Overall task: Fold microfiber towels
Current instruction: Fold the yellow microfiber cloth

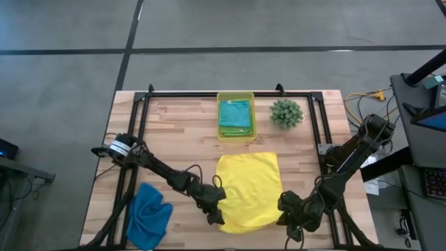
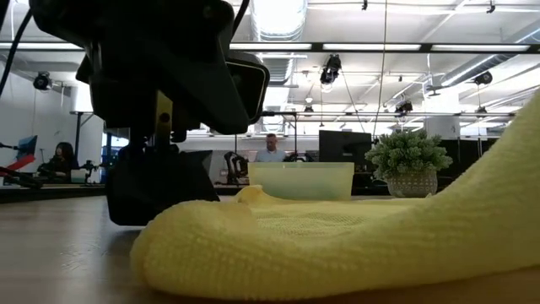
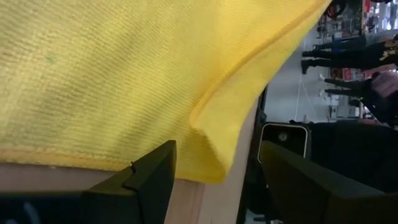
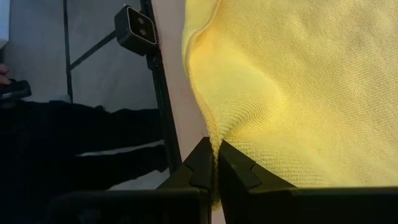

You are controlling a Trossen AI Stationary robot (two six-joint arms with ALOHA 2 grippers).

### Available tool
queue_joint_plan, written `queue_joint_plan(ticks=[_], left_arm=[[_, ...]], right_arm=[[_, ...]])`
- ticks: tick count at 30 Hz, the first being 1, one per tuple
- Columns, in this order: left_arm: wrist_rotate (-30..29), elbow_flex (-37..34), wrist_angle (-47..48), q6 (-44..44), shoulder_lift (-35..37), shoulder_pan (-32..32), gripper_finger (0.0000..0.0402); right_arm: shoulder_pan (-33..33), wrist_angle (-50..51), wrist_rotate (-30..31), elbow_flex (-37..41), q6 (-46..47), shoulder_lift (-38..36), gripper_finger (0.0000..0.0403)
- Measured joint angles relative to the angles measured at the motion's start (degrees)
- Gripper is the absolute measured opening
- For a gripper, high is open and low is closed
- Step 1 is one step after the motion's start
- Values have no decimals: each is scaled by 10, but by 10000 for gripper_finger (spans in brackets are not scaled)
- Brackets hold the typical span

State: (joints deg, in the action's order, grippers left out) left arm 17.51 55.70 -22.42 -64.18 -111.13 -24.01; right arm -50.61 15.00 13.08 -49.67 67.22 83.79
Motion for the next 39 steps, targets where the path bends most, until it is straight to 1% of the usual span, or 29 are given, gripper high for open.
queue_joint_plan(ticks=[5,9,12,15,17,22,26,28,30,32,36,37,39], left_arm=[[-12,4,8,0,0,-2,219],[-16,34,7,1,-20,-3,219],[-6,74,20,2,-57,-5,219],[24,115,67,1,-82,-7,219],[32,130,96,6,-87,-7,219],[33,133,126,18,-78,-7,219],[32,133,129,18,-77,-7,215],[32,133,132,20,-77,-7,200],[31,133,134,25,-77,-8,171],[30,133,136,34,-77,-10,128],[30,133,138,51,-77,-16,25],[27,133,139,52,-77,-16,13],[15,131,144,56,-71,-17,8]], right_arm=[[0,-2,0,0,-1,0,8],[0,-4,0,0,-2,0,8],[-1,-5,-1,0,-1,0,8],[-1,-8,-9,0,2,0,8],[-2,-7,-18,0,3,0,8],[-5,-7,-21,0,2,0,8],[-5,-7,-21,0,-1,0,8],[-5,-7,-21,0,-2,0,8],[-5,-7,-21,0,-2,0,8],[-5,-7,-21,0,-2,0,8],[-5,-7,-21,0,-3,0,8],[-5,-7,-21,0,-3,0,8],[-5,-7,-21,0,-4,0,8]])
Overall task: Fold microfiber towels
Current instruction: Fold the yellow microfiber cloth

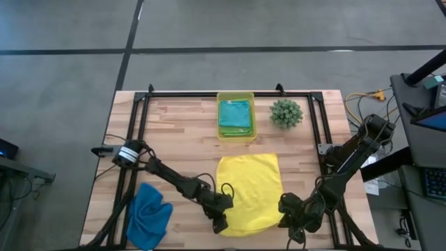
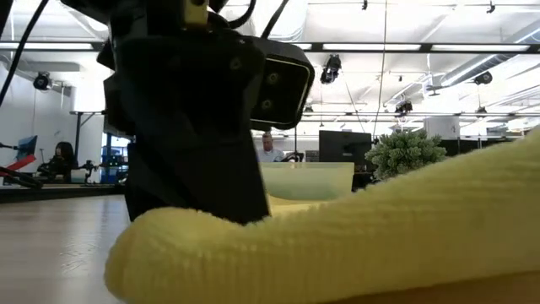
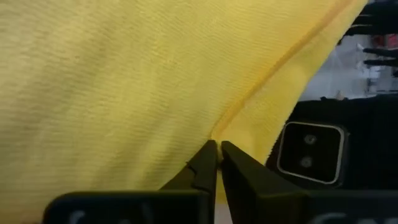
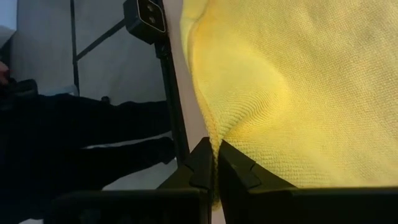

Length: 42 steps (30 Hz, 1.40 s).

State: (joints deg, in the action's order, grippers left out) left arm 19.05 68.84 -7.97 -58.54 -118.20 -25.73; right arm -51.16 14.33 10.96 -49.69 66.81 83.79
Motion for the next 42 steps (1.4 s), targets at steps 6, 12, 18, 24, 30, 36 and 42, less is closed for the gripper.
queue_joint_plan(ticks=[6,12,18,24,30,36,42], left_arm=[[-82,-3,40,63,60,-5,1],[-167,-15,110,113,125,-7,0],[-220,-19,167,125,159,-7,0],[-274,-20,172,131,170,-7,0],[-352,-20,211,163,202,-2,0],[-377,-27,251,204,226,28,0],[-381,-27,251,250,228,65,0]], right_arm=[[0,1,0,0,-9,0,8],[1,5,0,0,-13,0,8],[5,21,13,0,-23,-1,8],[21,69,26,0,-13,-12,8],[45,140,26,0,-31,-28,8],[86,202,24,0,-94,-51,8],[154,244,22,0,-157,-78,8]])
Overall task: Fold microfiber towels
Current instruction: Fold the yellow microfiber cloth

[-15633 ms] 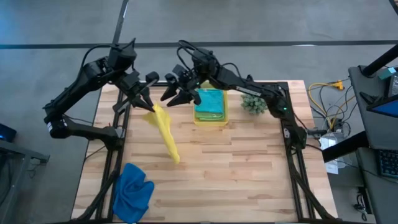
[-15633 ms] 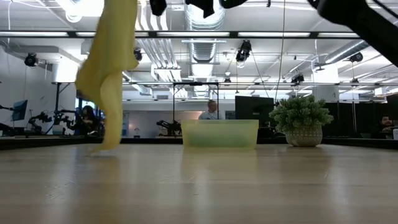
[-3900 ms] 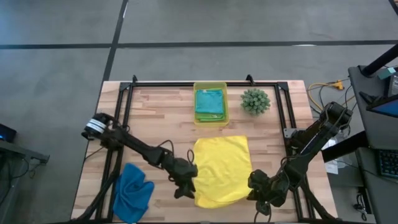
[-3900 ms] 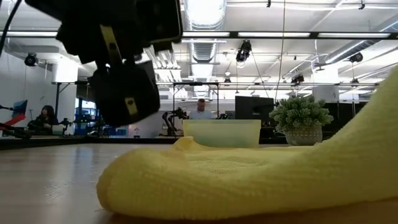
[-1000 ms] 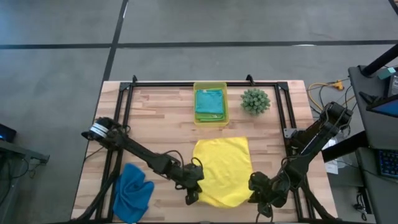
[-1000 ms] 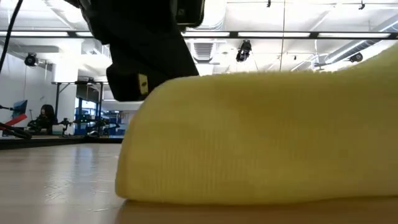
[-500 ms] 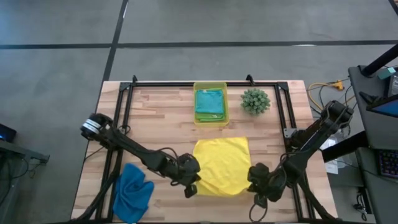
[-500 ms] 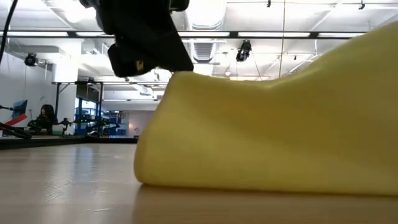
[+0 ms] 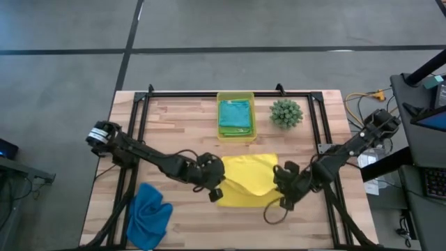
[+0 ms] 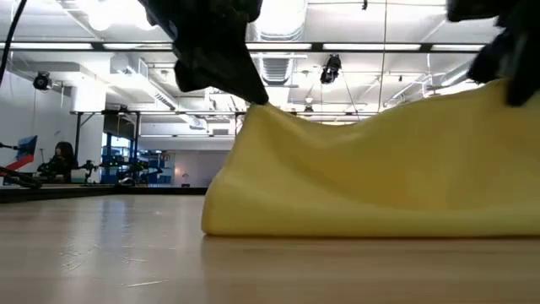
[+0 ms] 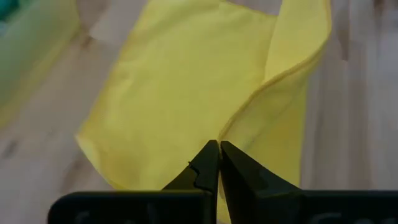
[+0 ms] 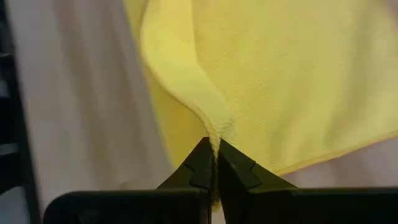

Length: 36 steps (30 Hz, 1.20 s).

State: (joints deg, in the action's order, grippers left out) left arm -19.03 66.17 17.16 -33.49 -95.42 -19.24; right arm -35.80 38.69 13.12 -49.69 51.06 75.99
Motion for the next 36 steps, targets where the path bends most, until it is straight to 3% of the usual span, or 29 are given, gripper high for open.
queue_joint_plan(ticks=[17,36], left_arm=[[-11,-5,59,74,8,74,0],[-30,-75,-18,69,7,104,0]], right_arm=[[176,28,-55,5,-194,-9,8],[267,27,-88,58,-264,-8,8]])
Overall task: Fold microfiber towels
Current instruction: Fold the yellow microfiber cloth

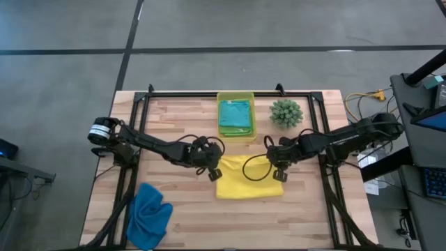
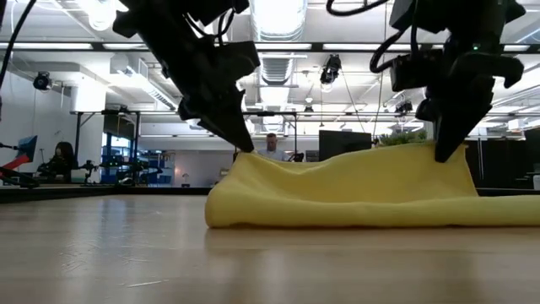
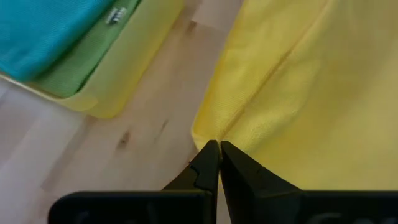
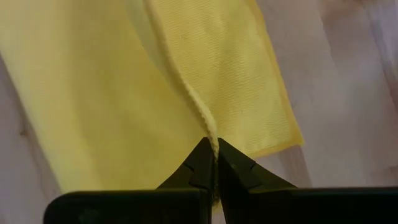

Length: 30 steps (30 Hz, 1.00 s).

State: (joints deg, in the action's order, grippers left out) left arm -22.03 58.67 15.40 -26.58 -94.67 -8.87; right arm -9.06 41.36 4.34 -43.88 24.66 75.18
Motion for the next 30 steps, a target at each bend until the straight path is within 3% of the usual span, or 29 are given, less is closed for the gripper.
queue_joint_plan(ticks=[18,22,30], left_arm=[[-15,-12,-27,4,-21,22,5],[-15,-16,-25,5,-21,29,37],[-7,-28,-20,0,-17,49,138]], right_arm=[[78,-20,-7,16,-27,30,9],[91,-39,-9,17,-27,36,26],[113,-38,2,18,-24,-3,119]])
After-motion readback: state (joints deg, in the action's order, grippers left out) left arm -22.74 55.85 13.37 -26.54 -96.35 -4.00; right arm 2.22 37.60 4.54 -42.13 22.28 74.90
